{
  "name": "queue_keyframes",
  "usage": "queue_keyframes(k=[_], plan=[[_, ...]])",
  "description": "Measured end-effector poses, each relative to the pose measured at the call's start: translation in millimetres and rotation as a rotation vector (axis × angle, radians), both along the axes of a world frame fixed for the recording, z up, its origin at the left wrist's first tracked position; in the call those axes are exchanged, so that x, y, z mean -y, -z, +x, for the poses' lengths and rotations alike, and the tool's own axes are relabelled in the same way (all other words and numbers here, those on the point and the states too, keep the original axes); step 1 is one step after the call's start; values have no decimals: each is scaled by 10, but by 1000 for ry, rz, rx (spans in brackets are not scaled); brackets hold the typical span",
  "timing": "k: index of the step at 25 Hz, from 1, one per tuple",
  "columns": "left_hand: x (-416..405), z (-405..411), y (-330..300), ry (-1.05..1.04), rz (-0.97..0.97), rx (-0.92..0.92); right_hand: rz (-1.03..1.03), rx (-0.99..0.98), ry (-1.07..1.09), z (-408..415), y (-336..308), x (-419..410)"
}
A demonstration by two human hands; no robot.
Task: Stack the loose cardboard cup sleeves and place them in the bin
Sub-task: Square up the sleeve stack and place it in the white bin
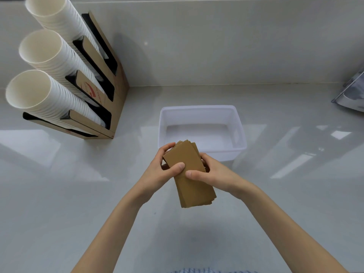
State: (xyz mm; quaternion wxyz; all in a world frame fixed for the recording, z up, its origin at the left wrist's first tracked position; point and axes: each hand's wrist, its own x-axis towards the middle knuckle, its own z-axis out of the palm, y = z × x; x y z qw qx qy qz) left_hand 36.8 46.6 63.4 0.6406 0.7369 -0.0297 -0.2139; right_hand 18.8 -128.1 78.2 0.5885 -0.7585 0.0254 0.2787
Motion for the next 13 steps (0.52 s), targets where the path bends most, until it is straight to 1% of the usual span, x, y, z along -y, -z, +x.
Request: queue_keyframes(k=[3,6,9,11,13], plan=[[3,56,-20,28,33,-14,27,-54,-7,67,18,16],[25,127,-45,15,28,-33,155,-98,38,105,64,25],[81,214,-116,-7,46,-9,301,-141,91,153,44,28],[94,296,-177,-9,54,11,354,-163,119,213,25,50],[56,404,-233,-59,46,31,372,-178,159,290,-29,90]])
